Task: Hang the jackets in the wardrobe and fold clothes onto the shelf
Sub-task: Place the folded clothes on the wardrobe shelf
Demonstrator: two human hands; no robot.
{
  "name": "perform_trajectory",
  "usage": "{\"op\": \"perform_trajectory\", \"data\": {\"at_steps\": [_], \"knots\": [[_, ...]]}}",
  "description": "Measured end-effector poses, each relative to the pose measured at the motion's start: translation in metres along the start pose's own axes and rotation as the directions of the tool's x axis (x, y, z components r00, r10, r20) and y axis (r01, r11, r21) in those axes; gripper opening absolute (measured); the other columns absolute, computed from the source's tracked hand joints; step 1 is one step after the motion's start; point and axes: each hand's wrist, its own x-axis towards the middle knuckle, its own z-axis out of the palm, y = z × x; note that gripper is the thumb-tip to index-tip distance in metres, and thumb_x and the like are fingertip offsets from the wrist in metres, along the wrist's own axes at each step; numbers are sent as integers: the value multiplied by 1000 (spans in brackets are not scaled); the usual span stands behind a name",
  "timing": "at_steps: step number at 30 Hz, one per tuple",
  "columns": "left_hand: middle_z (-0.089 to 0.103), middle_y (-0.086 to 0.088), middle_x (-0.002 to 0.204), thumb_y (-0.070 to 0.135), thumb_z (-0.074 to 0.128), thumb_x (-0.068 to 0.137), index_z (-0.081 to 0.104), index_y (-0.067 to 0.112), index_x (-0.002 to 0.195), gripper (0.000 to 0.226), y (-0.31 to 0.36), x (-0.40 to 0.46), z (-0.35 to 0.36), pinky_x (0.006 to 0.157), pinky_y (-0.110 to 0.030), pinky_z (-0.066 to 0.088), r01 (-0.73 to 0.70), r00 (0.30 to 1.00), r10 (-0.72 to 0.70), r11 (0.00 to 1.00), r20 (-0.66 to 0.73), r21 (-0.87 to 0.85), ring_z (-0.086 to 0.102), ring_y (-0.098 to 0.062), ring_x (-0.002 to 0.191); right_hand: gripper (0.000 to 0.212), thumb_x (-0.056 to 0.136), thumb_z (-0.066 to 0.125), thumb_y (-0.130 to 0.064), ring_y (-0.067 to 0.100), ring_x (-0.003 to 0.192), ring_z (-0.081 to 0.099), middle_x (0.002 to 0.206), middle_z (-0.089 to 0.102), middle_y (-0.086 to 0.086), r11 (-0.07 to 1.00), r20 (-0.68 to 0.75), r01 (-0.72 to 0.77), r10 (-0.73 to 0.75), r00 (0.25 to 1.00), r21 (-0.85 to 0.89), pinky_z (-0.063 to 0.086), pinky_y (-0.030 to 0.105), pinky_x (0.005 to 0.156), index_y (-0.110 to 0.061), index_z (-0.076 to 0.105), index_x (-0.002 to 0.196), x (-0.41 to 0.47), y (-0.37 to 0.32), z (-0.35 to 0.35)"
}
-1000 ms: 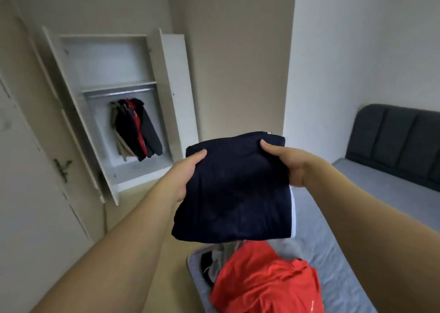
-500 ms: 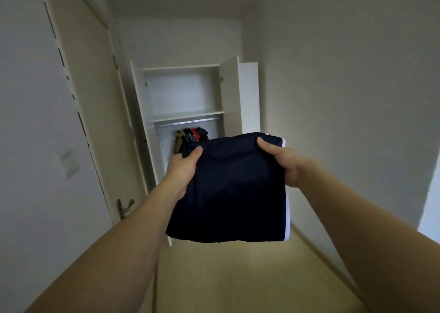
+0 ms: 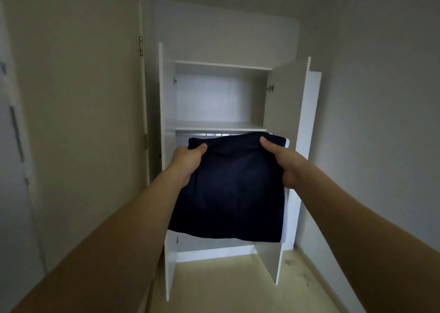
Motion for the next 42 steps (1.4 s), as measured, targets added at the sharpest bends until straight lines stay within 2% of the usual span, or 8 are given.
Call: {"op": "perform_trajectory", "data": {"at_steps": [5, 12, 21, 26, 32, 36, 40, 42], "knots": [[63, 0, 94, 40, 68, 90, 59, 17, 101, 27, 9, 170, 35, 56, -22, 48, 0, 1000, 0, 1000, 29, -2, 63, -15, 82, 36, 79, 75, -45, 21, 66, 73, 78, 76, 5, 1000, -22, 1, -1, 1000, 13, 54, 30, 50, -13, 68, 93, 158, -41, 1], [63, -9, 115, 41, 68, 90, 51, 1, 134, 62, -37, 387, 91, 76, -32, 55, -17, 1000, 18, 996, -18, 90, 63, -25, 97, 39, 79, 76, -43, 20, 73, 74, 87, 76, 6, 999, -11, 29, -29, 1000, 27, 57, 30, 54, -12, 70, 101, 398, -44, -20], [58, -3, 87, 33, 68, 91, 57, -2, 122, 49, -41, 648, 106, 55, -24, 44, -28, 981, 51, 992, -186, 120, 59, -18, 77, 47, 78, 76, -46, 23, 79, 74, 95, 75, 8, 1000, 169, -3, 7, 986, -22, 58, 32, 54, -10, 69, 107, 690, -93, 9], [55, -3, 87, 31, 69, 91, 52, -3, 129, 55, -47, 766, 86, 52, -25, 44, -12, 961, 46, 992, -272, 126, 56, -17, 75, 29, 90, 61, -30, 21, 78, 72, 97, 75, 8, 998, 230, 22, -9, 973, -51, 58, 29, 61, -11, 69, 110, 819, -109, 56], [56, -9, 102, 27, 68, 91, 46, -2, 134, 56, -52, 914, 60, 69, -32, 47, -38, 939, 83, 990, -334, 140, 52, -17, 73, 34, 88, 50, -20, 24, 87, 67, 112, 70, 11, 994, 239, 95, -81, 968, -49, 57, 30, 65, -11, 65, 117, 964, -127, 113], [48, -2, 79, 23, 67, 93, 48, -1, 132, 50, -47, 1020, 43, 49, -25, 39, -14, 933, 74, 985, -353, 171, 50, -15, 68, 22, 95, 52, -17, 25, 94, 66, 114, 67, 14, 990, 235, 109, -86, 968, -88, 56, 35, 73, -9, 63, 113, 1071, -143, 151], [47, -4, 75, 20, 66, 93, 54, 6, 117, 31, -48, 1122, 23, 49, -26, 40, 40, 922, 44, 977, -385, 208, 48, -16, 65, 29, 99, 52, -19, 29, 106, 62, 123, 61, 17, 988, 225, 102, -75, 972, -115, 55, 39, 82, -5, 56, 125, 1175, -151, 193], [51, -7, 78, 21, 67, 92, 50, 8, 97, 22, -61, 1171, 13, 62, -31, 52, 55, 906, 53, 969, -421, 240, 52, -20, 69, 41, 100, 53, -21, 32, 108, 60, 126, 58, 19, 982, 192, 121, -92, 977, -143, 55, 42, 85, -1, 48, 135, 1226, -144, 214]]}}
